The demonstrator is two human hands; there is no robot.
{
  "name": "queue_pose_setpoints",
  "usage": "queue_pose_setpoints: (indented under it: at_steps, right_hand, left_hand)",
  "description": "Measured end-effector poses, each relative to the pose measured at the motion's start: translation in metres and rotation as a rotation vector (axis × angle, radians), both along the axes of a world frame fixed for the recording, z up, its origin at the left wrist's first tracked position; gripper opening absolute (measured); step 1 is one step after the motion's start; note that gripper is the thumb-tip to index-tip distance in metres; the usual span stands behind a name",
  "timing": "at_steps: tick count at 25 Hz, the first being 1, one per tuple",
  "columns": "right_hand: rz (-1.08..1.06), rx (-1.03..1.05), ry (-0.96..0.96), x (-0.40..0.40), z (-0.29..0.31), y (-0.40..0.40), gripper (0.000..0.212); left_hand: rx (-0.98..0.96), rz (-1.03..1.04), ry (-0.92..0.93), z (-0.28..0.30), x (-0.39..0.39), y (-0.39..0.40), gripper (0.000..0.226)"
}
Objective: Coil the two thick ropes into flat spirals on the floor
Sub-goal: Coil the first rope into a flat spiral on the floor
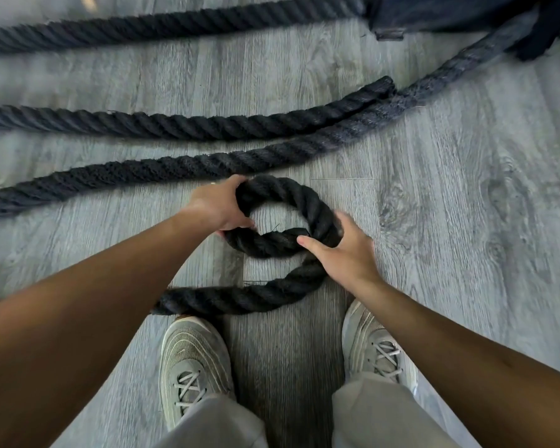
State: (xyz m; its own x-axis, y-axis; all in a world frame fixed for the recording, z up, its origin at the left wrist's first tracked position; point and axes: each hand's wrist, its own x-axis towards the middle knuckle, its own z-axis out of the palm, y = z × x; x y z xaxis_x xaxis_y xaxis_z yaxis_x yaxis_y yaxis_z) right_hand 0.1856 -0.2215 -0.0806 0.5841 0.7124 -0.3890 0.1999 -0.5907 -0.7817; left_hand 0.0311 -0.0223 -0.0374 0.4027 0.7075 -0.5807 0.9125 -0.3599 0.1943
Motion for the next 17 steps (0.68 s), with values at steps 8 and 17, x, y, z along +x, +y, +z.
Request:
queue_pose_setpoints:
  at_steps: [8,17]
  right_hand:
    - [0.024,-0.017,-0.084,0.03,0.014,0.043,0.052]
    - [-0.277,-0.394,0.056,-0.067,0.007,0.019,0.137]
  left_hand:
    - [0.025,0.06,0.075,-0.011,-0.034,-0.045,0.077]
    - [0.228,0.042,0.037,-0.019,-0.036,-0.05,0.079]
